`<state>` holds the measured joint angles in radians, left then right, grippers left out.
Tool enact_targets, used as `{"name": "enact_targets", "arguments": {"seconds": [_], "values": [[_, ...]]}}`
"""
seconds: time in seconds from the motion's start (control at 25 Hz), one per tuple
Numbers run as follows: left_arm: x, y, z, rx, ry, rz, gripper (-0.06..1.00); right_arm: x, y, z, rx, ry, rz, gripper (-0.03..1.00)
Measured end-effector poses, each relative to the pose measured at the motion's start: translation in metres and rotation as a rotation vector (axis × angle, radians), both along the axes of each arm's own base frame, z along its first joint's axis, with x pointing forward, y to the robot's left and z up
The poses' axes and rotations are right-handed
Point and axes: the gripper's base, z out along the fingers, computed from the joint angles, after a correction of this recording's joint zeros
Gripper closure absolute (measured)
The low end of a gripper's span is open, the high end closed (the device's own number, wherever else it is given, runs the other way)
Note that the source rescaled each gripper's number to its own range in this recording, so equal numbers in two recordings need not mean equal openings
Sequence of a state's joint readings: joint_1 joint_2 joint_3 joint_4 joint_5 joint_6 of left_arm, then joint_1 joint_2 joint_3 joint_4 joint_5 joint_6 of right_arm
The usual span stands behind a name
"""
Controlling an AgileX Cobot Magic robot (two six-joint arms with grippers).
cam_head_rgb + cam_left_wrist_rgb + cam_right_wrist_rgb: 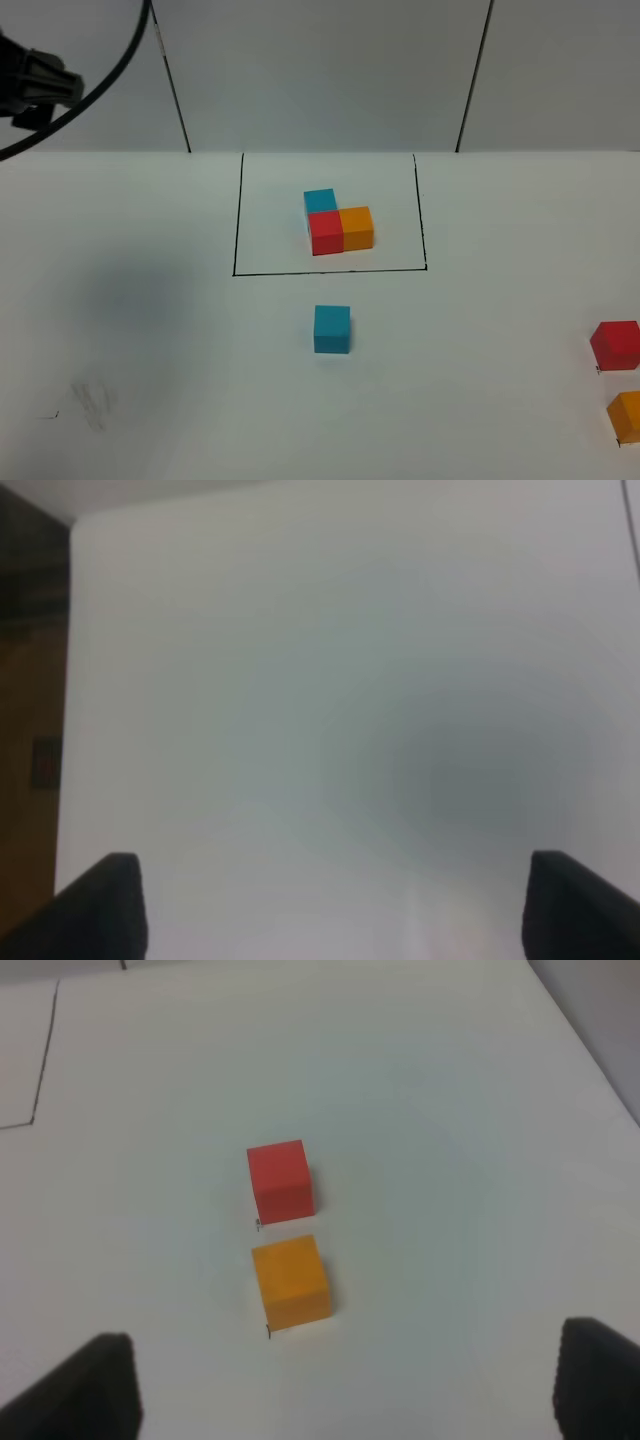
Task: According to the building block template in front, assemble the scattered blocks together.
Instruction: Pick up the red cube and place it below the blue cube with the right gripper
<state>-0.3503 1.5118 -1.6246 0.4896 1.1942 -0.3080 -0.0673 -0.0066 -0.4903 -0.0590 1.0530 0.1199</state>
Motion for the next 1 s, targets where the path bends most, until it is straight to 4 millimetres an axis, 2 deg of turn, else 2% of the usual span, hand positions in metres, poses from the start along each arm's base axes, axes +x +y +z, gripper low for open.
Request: {"name": "enact_targets", "arguments": {"seconds": [0.16, 0.28, 0.44, 0.56, 0.76, 0.88, 1.0], "values": [[-0.052, 0.021, 0.004, -0.027, -0.049, 0.072, 0.14, 0.000, 0.000, 0.000, 0.000, 0.000, 0.000, 0.10], [-0.095, 0.035, -0.004, -0.078, -0.115, 0.067, 0.14, 0.000, 0.000, 0.000, 0.000, 0.000, 0.000, 0.10], [-0.150, 0.046, -0.017, -0.191, -0.283, -0.066, 0.14, 0.000, 0.000, 0.000, 0.000, 0.000, 0.000, 0.10], [-0.191, 0.050, -0.035, -0.272, -0.392, -0.194, 0.14, 0.000, 0.000, 0.000, 0.000, 0.000, 0.000, 0.10], [-0.256, 0.060, -0.046, -0.387, -0.592, -0.345, 0.14, 0.000, 0.000, 0.000, 0.000, 0.000, 0.000, 0.10], [-0.285, 0.064, -0.051, -0.393, -0.637, -0.437, 0.14, 0.000, 0.000, 0.000, 0.000, 0.000, 0.000, 0.10], [-0.306, 0.067, -0.060, -0.367, -0.605, -0.522, 0.14, 0.000, 0.000, 0.000, 0.000, 0.000, 0.000, 0.10]]}}
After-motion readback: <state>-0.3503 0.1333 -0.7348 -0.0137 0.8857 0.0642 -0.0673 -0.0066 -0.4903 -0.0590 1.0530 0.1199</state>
